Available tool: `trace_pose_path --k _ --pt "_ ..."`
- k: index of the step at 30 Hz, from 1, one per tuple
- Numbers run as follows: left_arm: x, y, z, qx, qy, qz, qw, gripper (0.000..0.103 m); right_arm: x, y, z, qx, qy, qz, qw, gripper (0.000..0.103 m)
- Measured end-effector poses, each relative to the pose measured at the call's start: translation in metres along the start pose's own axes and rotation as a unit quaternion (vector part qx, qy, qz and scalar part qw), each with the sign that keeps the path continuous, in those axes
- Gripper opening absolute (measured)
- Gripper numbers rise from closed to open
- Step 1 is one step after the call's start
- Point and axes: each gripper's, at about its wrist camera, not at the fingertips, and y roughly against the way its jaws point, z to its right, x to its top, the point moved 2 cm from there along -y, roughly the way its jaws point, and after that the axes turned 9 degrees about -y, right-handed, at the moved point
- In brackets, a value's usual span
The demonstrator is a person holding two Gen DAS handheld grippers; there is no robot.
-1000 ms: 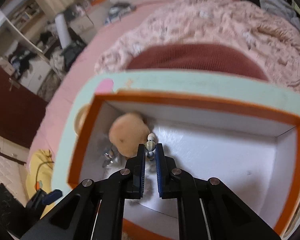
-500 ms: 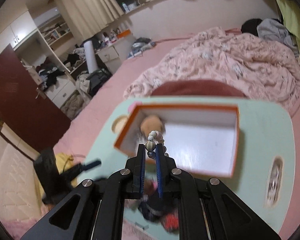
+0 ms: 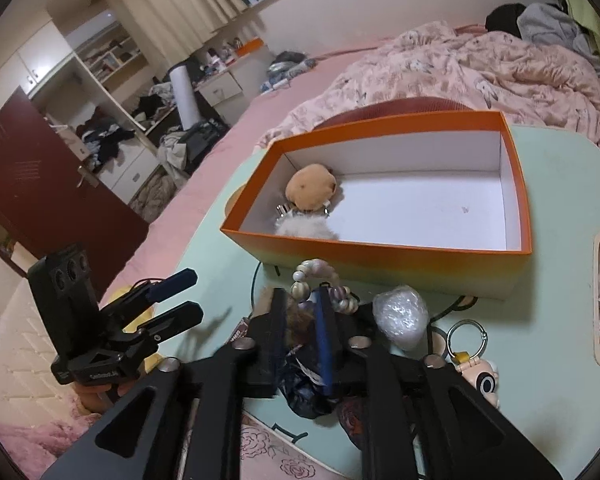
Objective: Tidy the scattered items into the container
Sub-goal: 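Grasp the tan plush ball in the box with the left gripper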
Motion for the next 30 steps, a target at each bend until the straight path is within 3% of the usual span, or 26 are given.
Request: trace_pose_path --k 2,3,8,11,13,15,18,21,27,30 --pt "0.004 0.001 0.0 0.001 0.001 0.003 1.0 0.076 -0.002 0.007 0.001 0.002 -0.002 0.025 1.0 0.041" --pt "0.007 0.001 0.001 0.001 0.003 0.003 1.0 0.076 -0.005 0.013 0.001 0.003 0.0 0.046 0.999 0.043" --pt "0.042 -0.008 0.01 0.025 -0.022 -0.033 0.9989 0.076 -0.018 0.025 0.002 -0.013 0.01 0.09 0.996 0.043" --pt "0.074 -0.03 0.02 0.036 -0.06 -0.101 0.9924 0.076 -0.025 0.025 0.003 -0.012 0.007 0.094 0.995 0.043" --pt "0.099 -0.05 0.027 0.062 -0.104 -0.129 0.9842 0.073 -0.029 0.025 0.004 -0.004 0.005 0.093 0.996 0.043" --pt "0.119 -0.075 0.033 0.111 -0.149 -0.159 0.9698 0.06 -0.03 0.026 0.008 0.003 -0.001 0.093 0.996 0.043" --pt "0.133 -0.111 0.041 0.136 -0.198 -0.206 0.9485 0.059 -0.032 0.029 0.016 0.014 -0.015 0.095 0.995 0.043" --pt "0.133 -0.141 0.041 0.146 -0.218 -0.251 0.9319 0.055 -0.035 0.031 0.022 0.024 -0.027 0.093 0.995 0.045" --pt "0.131 -0.173 0.037 0.179 -0.226 -0.293 0.9117 0.054 -0.039 0.031 0.026 0.044 -0.038 0.082 0.995 0.047" --pt "0.123 -0.188 0.036 0.207 -0.239 -0.314 0.8954 0.054 -0.039 0.033 0.026 0.049 -0.039 0.085 0.994 0.047"
